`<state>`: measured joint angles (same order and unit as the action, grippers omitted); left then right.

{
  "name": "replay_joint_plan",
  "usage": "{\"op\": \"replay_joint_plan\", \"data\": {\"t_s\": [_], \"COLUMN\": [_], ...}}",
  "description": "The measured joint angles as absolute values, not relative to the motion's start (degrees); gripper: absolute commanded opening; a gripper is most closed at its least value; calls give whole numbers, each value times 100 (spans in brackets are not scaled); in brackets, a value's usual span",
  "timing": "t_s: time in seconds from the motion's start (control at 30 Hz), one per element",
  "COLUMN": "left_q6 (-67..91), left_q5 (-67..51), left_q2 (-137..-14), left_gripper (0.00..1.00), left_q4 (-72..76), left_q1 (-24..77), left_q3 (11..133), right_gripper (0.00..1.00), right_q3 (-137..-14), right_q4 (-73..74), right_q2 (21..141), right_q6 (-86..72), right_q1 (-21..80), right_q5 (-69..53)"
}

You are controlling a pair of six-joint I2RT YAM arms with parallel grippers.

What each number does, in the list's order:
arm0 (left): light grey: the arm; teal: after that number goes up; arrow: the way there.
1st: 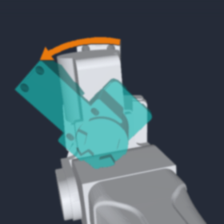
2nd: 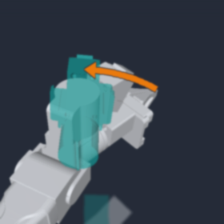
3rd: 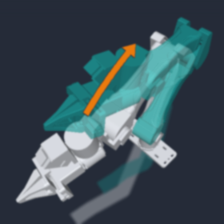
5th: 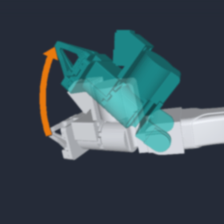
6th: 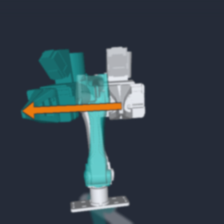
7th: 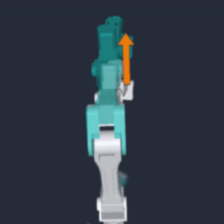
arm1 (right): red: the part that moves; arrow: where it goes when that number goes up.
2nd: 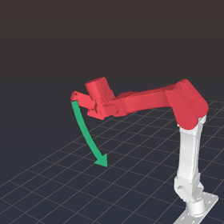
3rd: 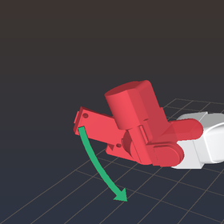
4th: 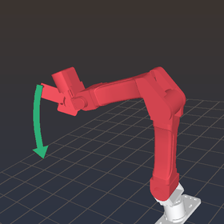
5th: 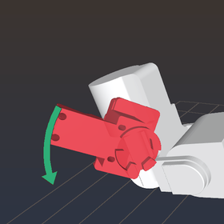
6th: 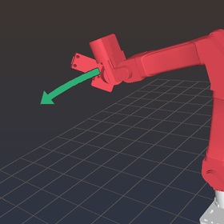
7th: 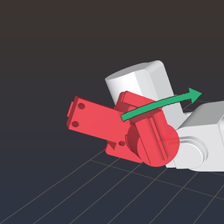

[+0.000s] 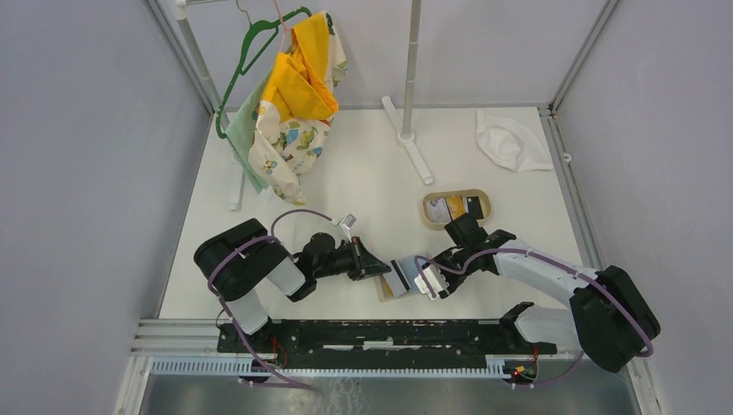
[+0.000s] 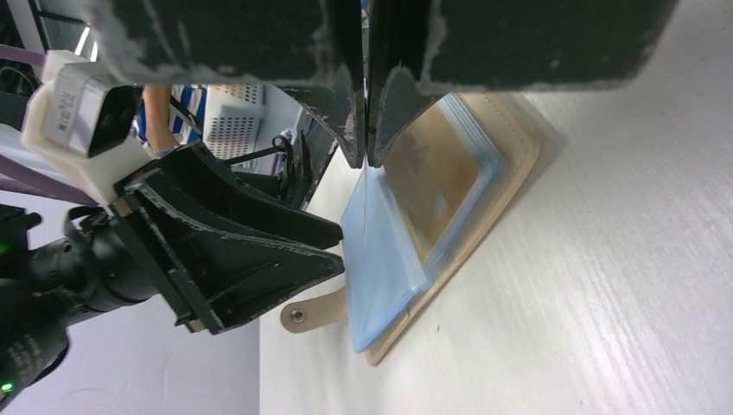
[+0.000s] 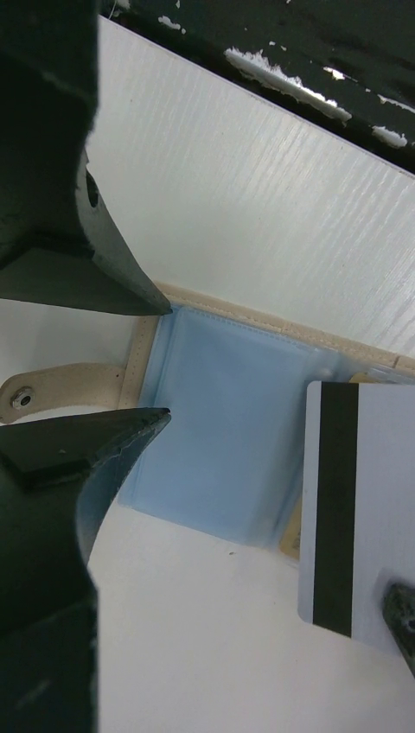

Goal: Put the credit cards into the card holder
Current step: Insert the credit card into the card holder.

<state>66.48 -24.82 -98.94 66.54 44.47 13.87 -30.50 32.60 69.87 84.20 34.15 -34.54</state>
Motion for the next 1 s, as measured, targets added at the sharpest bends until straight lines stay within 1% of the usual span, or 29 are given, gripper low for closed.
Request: {"op": "replay_joint_plan", "data": {"t_s": [0.33, 1.0], "left_q6": [6606, 6611], "left_q5": [-2086, -1544], "left_q2": [-9883, -10130], "left_gripper": [2, 2], "left_q4": [6228, 6368], "left_q1": [4663, 4954], "left_q3": [1441, 1520], "right_gripper": [49, 49], "right_q3": [-3050, -3052], "right_q4": [3256, 3256], "right_q2": [6989, 7000], "right_q6": [8379, 8374], "right_q1": [3439, 3450], "right_q5": [-3437, -3426]}}
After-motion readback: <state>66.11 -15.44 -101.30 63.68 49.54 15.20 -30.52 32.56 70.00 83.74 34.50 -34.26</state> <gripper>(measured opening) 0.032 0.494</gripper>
